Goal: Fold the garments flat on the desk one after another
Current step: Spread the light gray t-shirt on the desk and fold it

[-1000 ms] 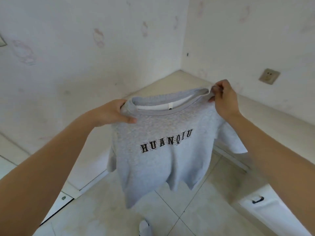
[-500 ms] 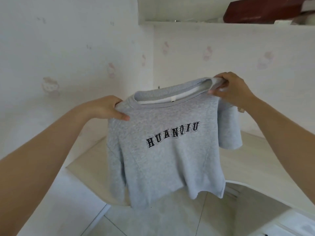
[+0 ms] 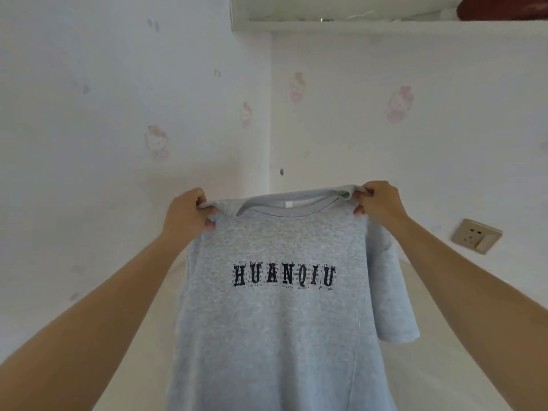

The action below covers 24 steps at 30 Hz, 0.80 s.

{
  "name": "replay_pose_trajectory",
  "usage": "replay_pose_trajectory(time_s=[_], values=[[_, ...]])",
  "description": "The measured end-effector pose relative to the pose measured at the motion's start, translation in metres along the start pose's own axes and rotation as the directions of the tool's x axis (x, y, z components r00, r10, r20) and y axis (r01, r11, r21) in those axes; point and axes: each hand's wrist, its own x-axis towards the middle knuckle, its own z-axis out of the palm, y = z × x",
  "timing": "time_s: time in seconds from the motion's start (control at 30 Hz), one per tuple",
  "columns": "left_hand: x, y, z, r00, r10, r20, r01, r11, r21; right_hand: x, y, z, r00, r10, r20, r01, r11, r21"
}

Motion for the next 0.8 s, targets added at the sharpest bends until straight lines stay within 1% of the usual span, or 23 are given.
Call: replay_pose_trajectory(time_s=[0.1,0.17,0.27,0.37,0.47,0.5,0.53,0.6,0.67,0.7,0.8], values=[[0.043,-0.005,0.045,0.984,-0.162,-0.074,0.150,0.978,-0.143,0.074,0.020,0.033,0.994,0.061,0.091,-0.064,0.997,0.030],[0.066,-0.016,0.067,0.964,-0.243,-0.112,0.220,0.958,-0.185,0.107,0.030,0.054,0.988,0.087,0.128,-0.096,0.993,0.067],[0.112,-0.031,0.104,0.928,-0.339,-0.154,0.298,0.925,-0.237,0.163,0.040,0.091,0.976,0.123,0.182,-0.154,0.973,0.171],[0.154,-0.040,0.132,0.897,-0.400,-0.186,0.336,0.893,-0.298,0.211,0.042,0.130,0.985,0.095,0.147,-0.123,0.973,0.194],[0.195,-0.044,0.151,0.922,-0.330,-0.203,0.261,0.916,-0.304,0.253,0.043,0.161,0.994,-0.004,0.112,-0.008,0.994,0.108],[0.207,-0.047,0.159,0.940,-0.286,-0.186,0.222,0.927,-0.302,0.264,0.044,0.170,0.987,-0.044,0.155,0.030,0.995,0.093],[0.217,-0.053,0.169,0.956,-0.250,-0.155,0.199,0.938,-0.283,0.273,0.048,0.183,0.972,-0.058,0.226,0.037,0.995,0.095],[0.223,-0.063,0.186,0.978,-0.182,-0.098,0.156,0.962,-0.225,0.275,0.056,0.202,0.928,-0.024,0.371,-0.026,0.991,0.129],[0.211,-0.073,0.206,0.984,-0.176,-0.030,0.169,0.974,-0.151,0.264,0.074,0.225,0.876,0.018,0.482,-0.085,0.990,0.117],[0.200,-0.077,0.216,0.989,-0.147,0.012,0.147,0.984,-0.096,0.256,0.082,0.235,0.851,0.029,0.524,-0.085,0.993,0.082],[0.159,-0.093,0.241,0.987,-0.004,0.161,-0.003,0.999,0.045,0.221,0.102,0.255,0.781,0.060,0.622,-0.049,0.998,-0.036]])
